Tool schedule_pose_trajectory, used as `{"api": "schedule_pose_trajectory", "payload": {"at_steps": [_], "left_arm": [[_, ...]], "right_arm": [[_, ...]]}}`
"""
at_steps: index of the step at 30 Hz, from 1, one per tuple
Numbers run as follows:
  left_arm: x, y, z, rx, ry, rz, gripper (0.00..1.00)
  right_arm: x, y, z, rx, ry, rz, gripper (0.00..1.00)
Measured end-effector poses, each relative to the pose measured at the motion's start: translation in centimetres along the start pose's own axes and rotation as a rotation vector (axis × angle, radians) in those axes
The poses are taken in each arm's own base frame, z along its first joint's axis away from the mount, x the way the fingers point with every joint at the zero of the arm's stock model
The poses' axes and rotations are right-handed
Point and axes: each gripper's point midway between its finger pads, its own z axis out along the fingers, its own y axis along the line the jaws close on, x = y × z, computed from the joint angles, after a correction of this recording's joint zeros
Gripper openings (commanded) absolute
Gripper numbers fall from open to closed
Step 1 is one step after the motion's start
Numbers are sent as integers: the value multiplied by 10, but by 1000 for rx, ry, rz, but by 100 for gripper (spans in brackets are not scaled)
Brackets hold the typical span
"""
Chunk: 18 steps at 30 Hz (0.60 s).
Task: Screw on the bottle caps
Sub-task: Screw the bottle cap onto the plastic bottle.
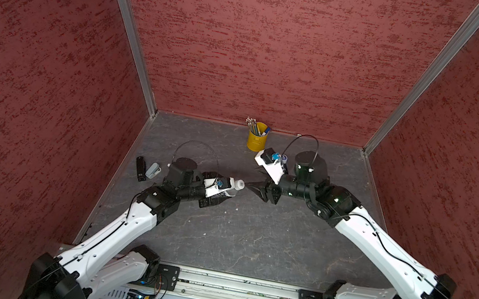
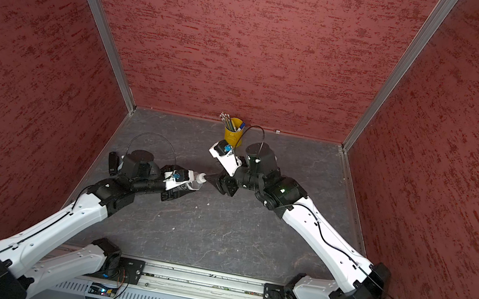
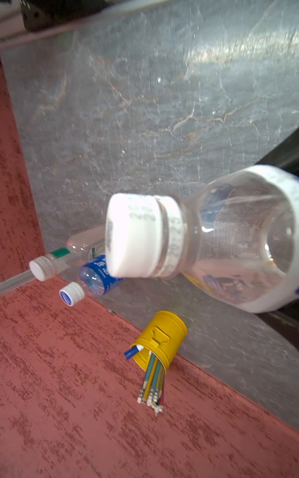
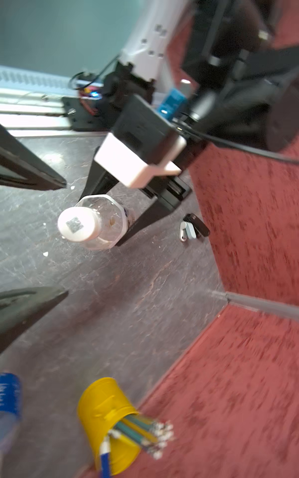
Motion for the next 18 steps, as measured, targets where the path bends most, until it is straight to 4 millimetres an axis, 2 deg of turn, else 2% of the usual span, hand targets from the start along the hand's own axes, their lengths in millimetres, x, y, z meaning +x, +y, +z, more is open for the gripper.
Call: {"api": "schedule_pose_trajectory", "payload": {"at_steps": [4,8,11,18], "left_arm": [[-11,-8,-1,86,-34,-7,46],[-9,-19,0,147,-41,-28,46],[-10,-23,0,167,-49,-33,46],[-12,-25,-1,181,-61,-33,46]], "right_arm": [[14,15,5,-124,70,-289,59],[1,23,4,-216,58,-456,54],[-4,27,6,-265,44,-520,53],[9,33,13,-323,75,-587,49]]}}
